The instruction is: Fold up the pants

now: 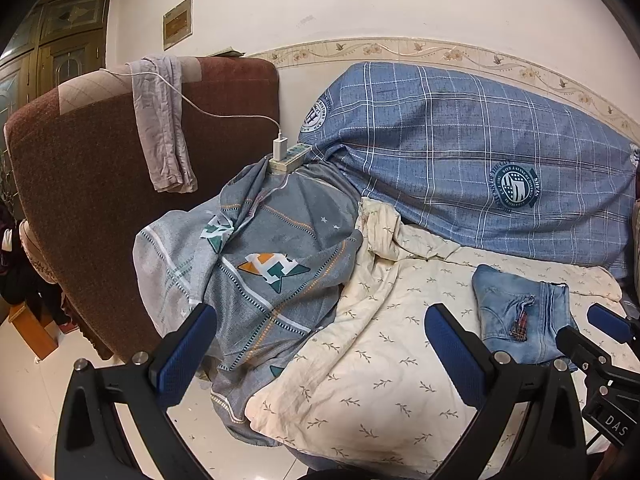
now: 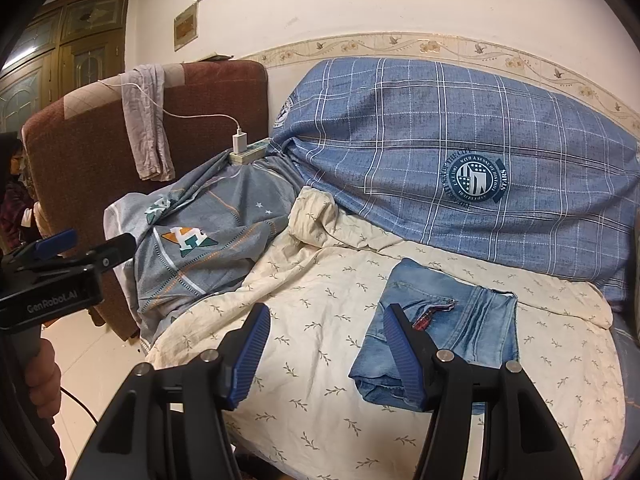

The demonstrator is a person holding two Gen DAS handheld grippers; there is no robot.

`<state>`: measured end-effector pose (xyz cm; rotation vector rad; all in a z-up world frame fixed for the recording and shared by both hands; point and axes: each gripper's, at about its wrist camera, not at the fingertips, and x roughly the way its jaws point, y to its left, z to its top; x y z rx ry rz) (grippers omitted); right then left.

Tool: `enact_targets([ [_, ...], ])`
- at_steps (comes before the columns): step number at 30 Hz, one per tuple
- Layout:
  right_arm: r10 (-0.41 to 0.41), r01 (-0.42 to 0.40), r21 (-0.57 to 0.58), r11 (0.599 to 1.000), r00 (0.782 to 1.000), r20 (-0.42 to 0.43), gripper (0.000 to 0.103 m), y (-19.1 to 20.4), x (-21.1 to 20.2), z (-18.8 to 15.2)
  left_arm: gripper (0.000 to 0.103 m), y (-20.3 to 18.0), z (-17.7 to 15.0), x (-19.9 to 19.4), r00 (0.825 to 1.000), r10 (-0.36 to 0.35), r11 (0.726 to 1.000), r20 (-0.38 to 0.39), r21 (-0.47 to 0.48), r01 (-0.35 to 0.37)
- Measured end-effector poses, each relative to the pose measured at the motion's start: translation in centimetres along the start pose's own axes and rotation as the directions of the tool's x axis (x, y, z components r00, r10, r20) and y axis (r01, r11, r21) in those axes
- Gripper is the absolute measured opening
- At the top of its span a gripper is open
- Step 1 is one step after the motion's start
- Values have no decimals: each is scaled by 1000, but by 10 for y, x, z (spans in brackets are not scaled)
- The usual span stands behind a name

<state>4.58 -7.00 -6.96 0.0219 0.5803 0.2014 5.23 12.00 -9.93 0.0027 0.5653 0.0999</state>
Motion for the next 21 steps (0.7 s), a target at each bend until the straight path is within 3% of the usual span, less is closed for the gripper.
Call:
enact_targets([
  [15, 3, -3, 5, 1000, 1000, 4, 63, -4, -1, 0, 103, -8, 2, 0, 1000, -2, 1000, -1, 15, 2],
  [21, 7, -7, 9, 1000, 1000, 8, 63, -7, 0, -1, 103, -16, 2, 4, 999, -49, 998, -14, 27, 49],
])
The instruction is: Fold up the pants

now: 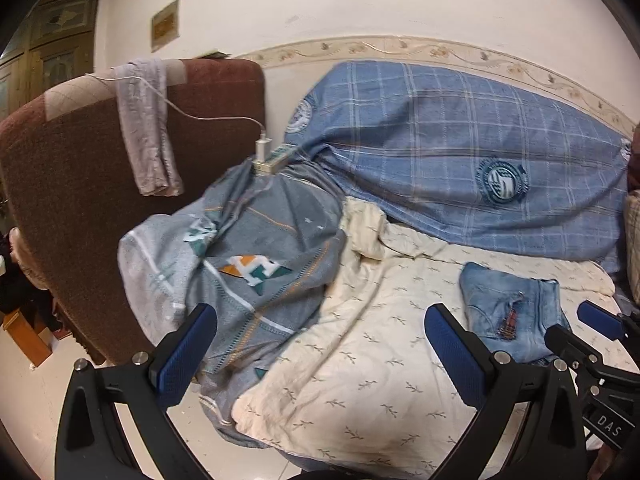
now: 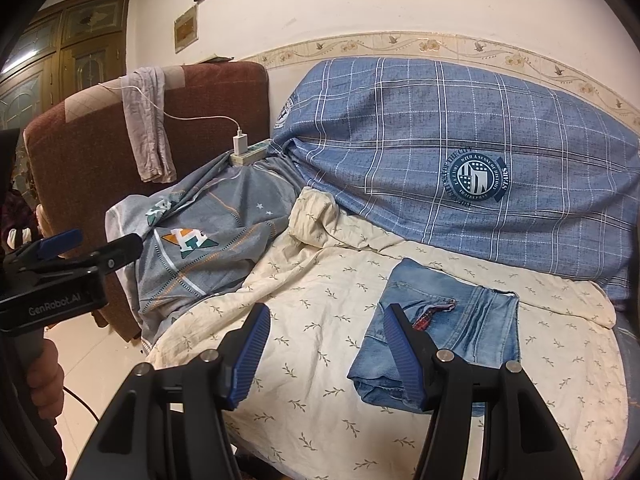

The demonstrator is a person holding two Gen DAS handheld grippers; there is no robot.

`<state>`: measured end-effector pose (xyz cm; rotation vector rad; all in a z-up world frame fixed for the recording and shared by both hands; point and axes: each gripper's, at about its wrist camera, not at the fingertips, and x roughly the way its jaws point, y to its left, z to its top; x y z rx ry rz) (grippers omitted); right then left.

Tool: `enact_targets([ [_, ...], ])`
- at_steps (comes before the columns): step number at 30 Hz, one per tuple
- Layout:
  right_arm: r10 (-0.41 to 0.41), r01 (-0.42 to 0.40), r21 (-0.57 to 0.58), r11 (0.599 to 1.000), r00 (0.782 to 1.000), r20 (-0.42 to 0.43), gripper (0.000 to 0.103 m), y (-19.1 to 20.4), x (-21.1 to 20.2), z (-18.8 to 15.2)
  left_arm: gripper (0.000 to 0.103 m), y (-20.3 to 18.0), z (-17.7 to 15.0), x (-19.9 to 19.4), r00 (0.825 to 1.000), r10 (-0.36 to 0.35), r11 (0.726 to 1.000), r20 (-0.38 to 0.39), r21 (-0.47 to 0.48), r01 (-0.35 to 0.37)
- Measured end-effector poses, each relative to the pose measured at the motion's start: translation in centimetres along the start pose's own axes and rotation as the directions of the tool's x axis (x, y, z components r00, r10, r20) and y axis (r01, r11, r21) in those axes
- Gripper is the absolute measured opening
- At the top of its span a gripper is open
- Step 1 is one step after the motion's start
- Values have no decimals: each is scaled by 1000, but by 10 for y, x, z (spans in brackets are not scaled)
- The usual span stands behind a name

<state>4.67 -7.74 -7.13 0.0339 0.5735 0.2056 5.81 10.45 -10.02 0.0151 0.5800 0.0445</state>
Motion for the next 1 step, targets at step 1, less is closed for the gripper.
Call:
enact_targets([
  [1, -3, 3, 4, 1000, 1000, 1, 63, -3, 0, 0, 103, -2, 0, 3, 1000, -15, 1000, -16, 1, 15],
])
